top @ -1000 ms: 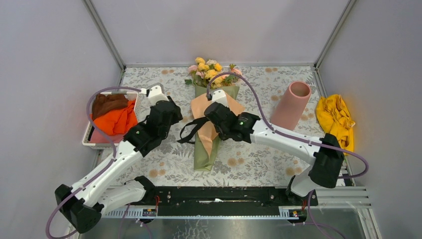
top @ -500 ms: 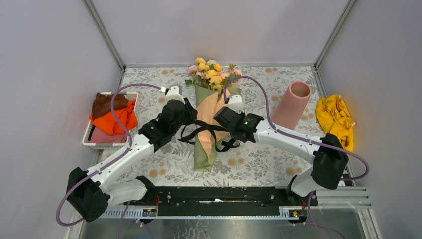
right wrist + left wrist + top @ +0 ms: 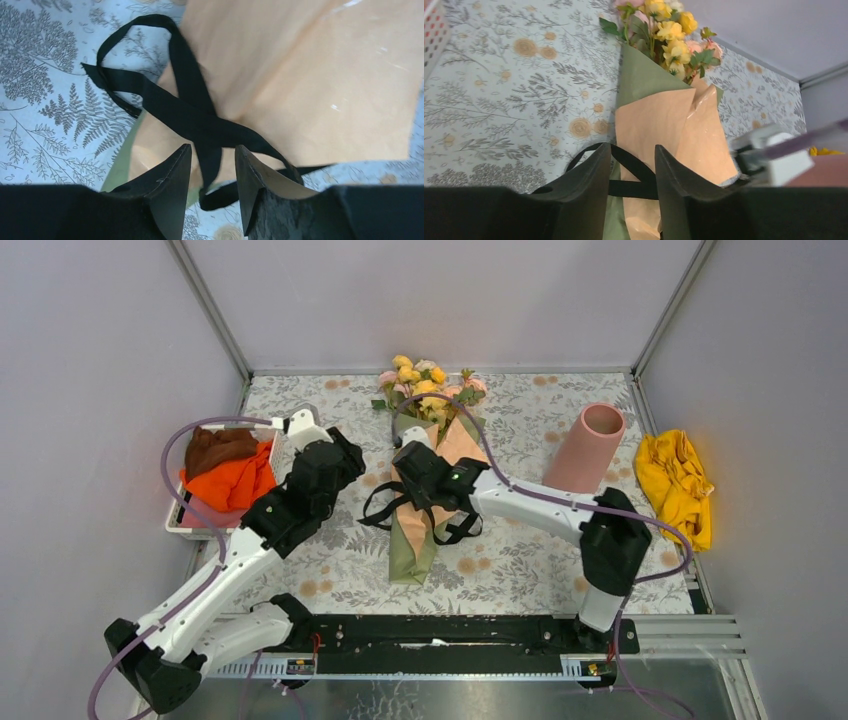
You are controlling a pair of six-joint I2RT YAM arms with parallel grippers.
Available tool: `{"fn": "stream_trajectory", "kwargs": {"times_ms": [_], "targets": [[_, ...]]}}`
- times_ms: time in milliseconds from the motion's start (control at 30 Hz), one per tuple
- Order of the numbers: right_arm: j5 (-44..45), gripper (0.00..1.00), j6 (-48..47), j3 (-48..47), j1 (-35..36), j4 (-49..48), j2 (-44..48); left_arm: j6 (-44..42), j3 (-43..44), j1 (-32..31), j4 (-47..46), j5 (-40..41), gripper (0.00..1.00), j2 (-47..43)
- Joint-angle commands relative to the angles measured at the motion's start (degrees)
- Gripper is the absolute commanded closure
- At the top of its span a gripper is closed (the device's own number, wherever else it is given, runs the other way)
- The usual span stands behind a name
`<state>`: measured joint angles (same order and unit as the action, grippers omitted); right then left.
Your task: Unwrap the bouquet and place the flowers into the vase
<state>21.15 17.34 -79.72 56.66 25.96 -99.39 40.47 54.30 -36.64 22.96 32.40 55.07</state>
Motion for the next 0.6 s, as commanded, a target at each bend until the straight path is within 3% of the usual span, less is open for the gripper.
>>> {"fn": "stream_trajectory", "kwargs": {"times_ms": [0,300,567], "targets": [[-4.6,0.55,-4.1,-6.8,0.6,-0.4,-6.1,1.8,1.3,0.3,3.8,5.8,0.53,-2.0],[-2.8,0.58,-4.9,-10.8,0.7,0.5,-11.7,1.3,0.8,0.3,4.1,6.1,0.49,-2.2],[1.5,0.86,-5.2,-12.1,0.7,0.8,-11.9,1.3,0.4,0.3,3.9,5.3,0.49,-1.8]]}}
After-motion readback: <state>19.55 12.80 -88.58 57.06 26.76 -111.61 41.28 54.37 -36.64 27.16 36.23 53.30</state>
